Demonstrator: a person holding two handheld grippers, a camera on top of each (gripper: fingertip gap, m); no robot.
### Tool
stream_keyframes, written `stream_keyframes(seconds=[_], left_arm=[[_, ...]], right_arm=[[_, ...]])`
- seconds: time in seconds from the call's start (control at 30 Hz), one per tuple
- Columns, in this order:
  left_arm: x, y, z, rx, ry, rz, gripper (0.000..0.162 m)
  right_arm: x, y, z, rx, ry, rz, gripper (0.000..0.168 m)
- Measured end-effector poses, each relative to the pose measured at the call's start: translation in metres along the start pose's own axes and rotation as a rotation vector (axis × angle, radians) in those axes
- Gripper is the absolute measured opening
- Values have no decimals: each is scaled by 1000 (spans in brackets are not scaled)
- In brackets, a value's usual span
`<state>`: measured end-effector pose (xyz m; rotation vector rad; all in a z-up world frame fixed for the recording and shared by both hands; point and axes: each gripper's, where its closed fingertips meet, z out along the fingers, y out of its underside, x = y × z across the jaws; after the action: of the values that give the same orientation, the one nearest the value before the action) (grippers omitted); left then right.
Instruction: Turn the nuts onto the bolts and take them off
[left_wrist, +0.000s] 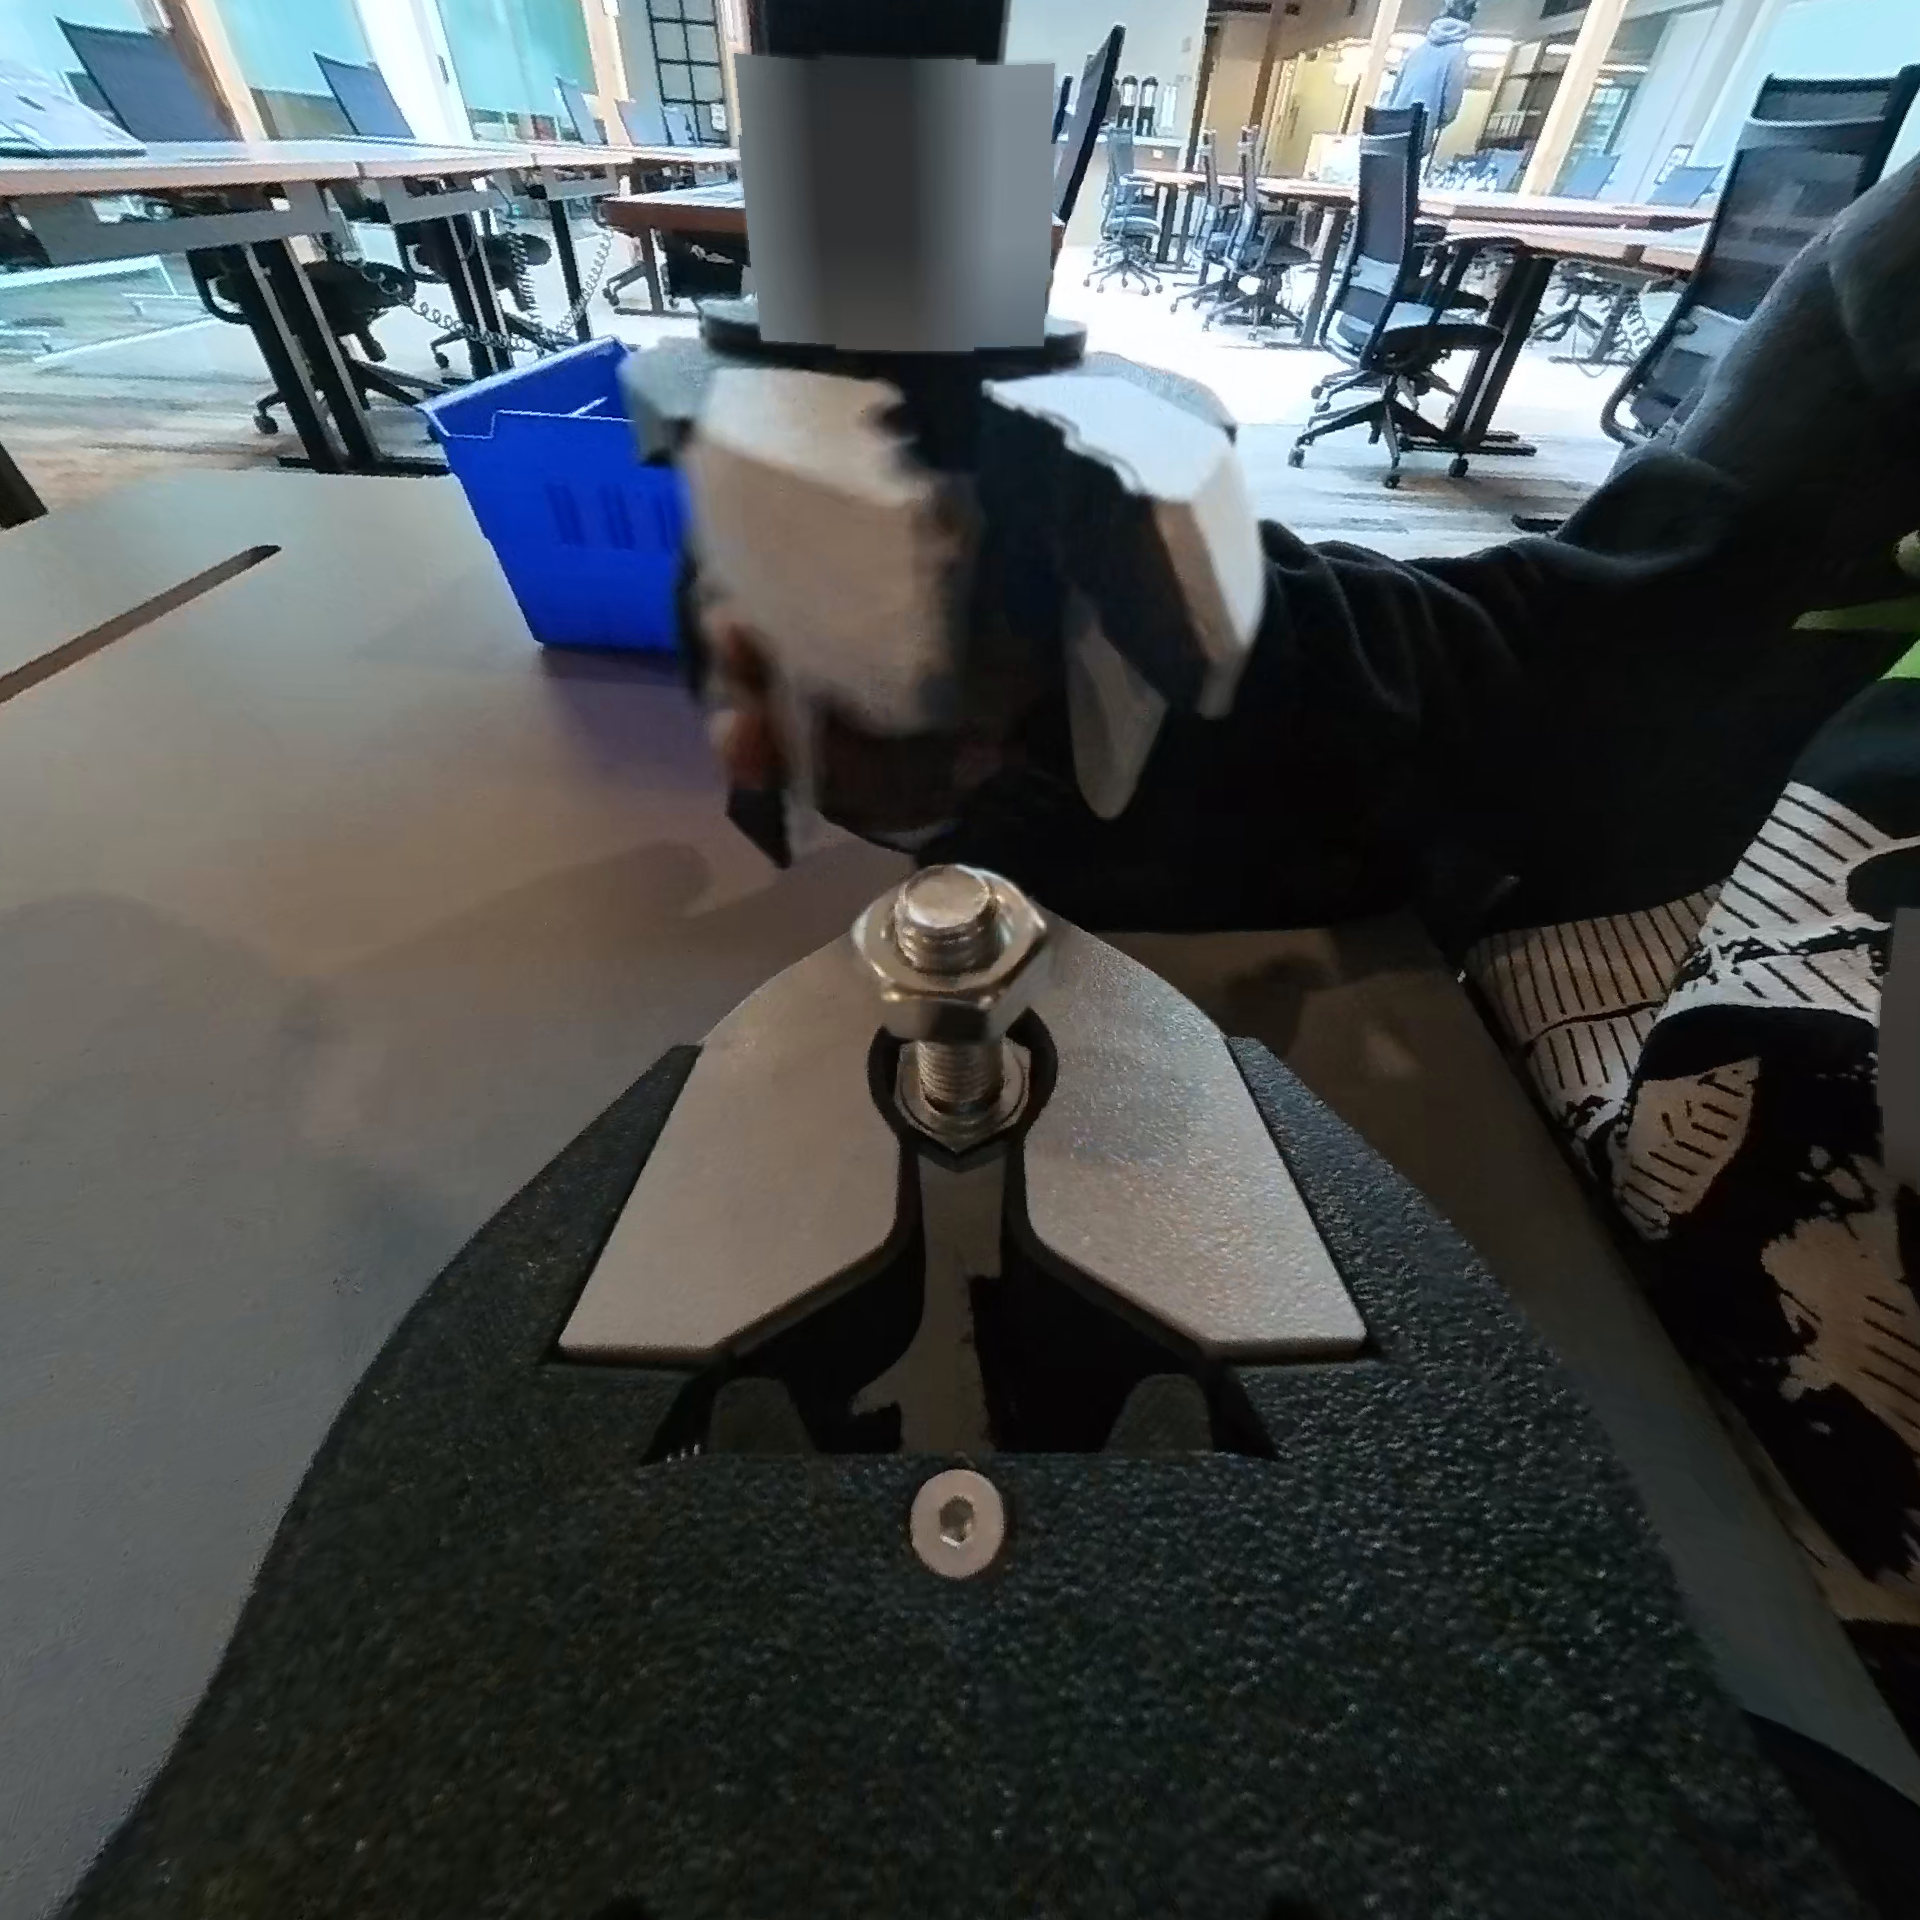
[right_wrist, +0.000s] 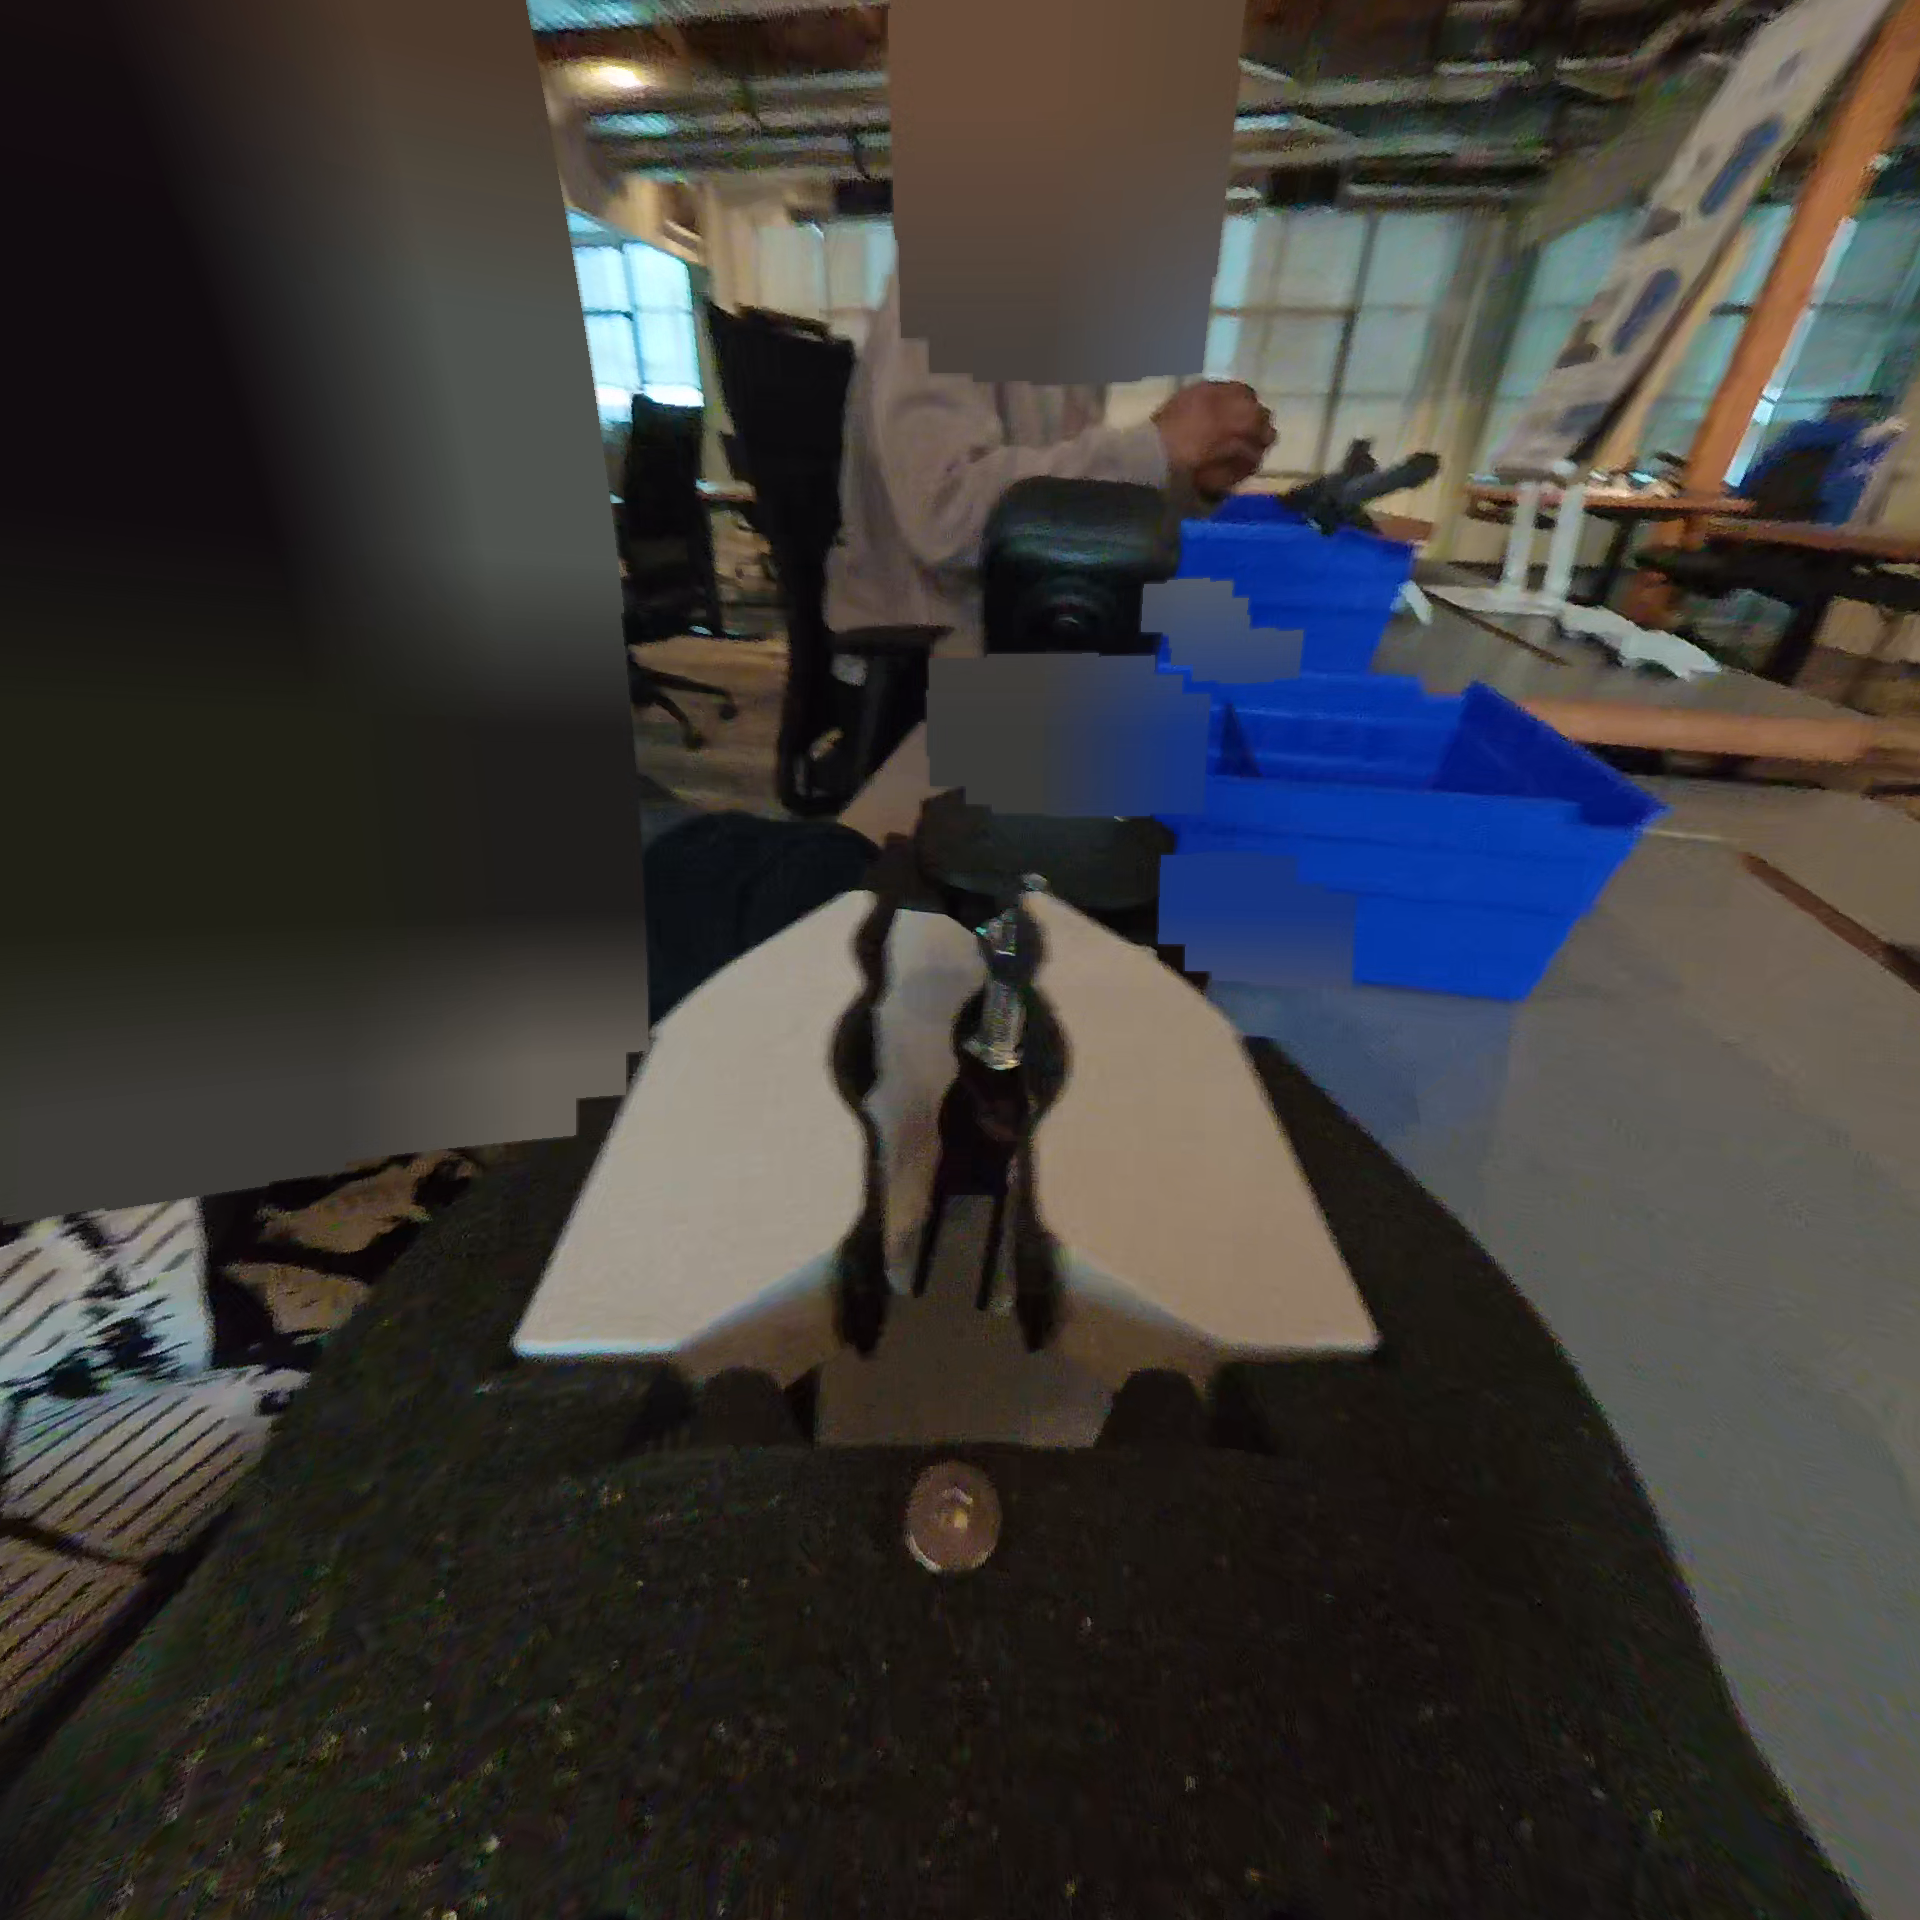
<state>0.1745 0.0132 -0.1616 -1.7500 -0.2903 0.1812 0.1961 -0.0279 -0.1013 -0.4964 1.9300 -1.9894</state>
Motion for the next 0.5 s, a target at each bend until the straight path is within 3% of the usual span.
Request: stream_keyframes(seconds=[0.13, 0.2, 0.33, 0.5], left_arm=[[0, 1, 0, -4, -2, 4, 11], [0, 0, 0, 4, 0, 6, 10], [0, 0, 0, 1, -1, -2, 11], [0, 0, 0, -2, 2, 0, 11]], right_arm=[[2, 19, 12, -115, 13, 12, 59], [-2, 22, 12, -141, -7, 3, 42], [-7, -1, 0, 9, -47, 3, 44], [3, 18, 12, -107, 17, 10, 54]])
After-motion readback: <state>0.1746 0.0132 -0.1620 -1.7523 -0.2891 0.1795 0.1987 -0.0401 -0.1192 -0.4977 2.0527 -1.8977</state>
